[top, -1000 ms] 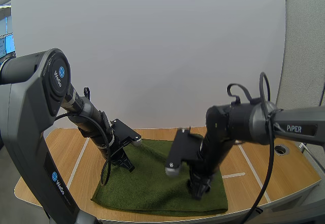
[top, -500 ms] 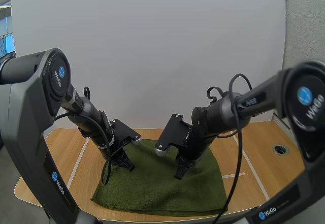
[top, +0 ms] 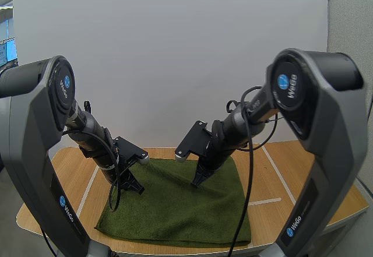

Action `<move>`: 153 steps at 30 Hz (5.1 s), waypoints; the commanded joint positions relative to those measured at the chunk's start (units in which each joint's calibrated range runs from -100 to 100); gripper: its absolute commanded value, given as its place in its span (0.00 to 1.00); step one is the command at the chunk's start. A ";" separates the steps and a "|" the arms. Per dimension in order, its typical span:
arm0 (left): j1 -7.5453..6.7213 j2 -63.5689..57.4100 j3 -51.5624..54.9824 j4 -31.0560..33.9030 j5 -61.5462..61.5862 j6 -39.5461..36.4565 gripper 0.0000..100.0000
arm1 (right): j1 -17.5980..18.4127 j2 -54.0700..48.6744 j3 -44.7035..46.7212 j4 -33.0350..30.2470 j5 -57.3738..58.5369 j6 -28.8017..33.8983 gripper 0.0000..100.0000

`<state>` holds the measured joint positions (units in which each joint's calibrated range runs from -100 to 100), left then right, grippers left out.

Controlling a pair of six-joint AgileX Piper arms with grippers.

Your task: Fold the towel

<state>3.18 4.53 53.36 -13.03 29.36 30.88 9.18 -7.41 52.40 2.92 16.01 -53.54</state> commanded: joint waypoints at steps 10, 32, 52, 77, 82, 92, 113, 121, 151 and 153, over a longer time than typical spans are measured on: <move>0.28 0.55 0.34 2.45 10.39 -0.24 0.00 | -0.54 14.31 -8.64 2.88 -5.40 0.27 0.00; 2.23 0.55 0.34 4.32 12.39 -0.24 0.00 | -4.72 18.77 -14.14 4.53 -7.17 0.27 0.00; 2.23 -6.46 -9.39 2.79 12.58 -0.24 0.00 | -6.85 6.53 -14.14 4.96 10.20 1.19 0.00; 2.23 13.86 -23.54 -1.31 8.35 -0.24 0.00 | -8.33 18.34 -14.64 5.34 -4.75 1.10 0.00; 2.23 13.92 -23.54 -1.20 8.19 -0.24 0.00 | -8.41 19.54 -14.64 4.91 -6.67 1.10 0.00; 2.31 13.92 -23.54 -1.11 7.21 -0.84 0.00 | -10.92 20.96 -14.64 3.91 -11.94 1.00 0.00; 2.31 13.92 -23.54 -1.11 9.31 -1.31 0.00 | -15.05 7.99 -14.64 16.76 11.06 1.31 0.12; 2.31 13.92 -23.54 -0.67 9.30 -1.31 0.00 | -15.74 8.63 -15.11 28.20 13.28 -1.87 0.53; 2.31 13.92 -23.54 -0.07 13.18 -2.09 0.00 | -20.91 30.64 -38.87 43.60 55.78 -13.63 0.72; 2.31 13.92 -23.54 0.03 13.18 -2.09 0.00 | -20.91 31.07 -38.87 44.18 55.31 -14.35 0.72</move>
<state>5.42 18.62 30.12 -13.18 41.32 29.40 -11.53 23.61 13.82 46.18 70.99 -66.34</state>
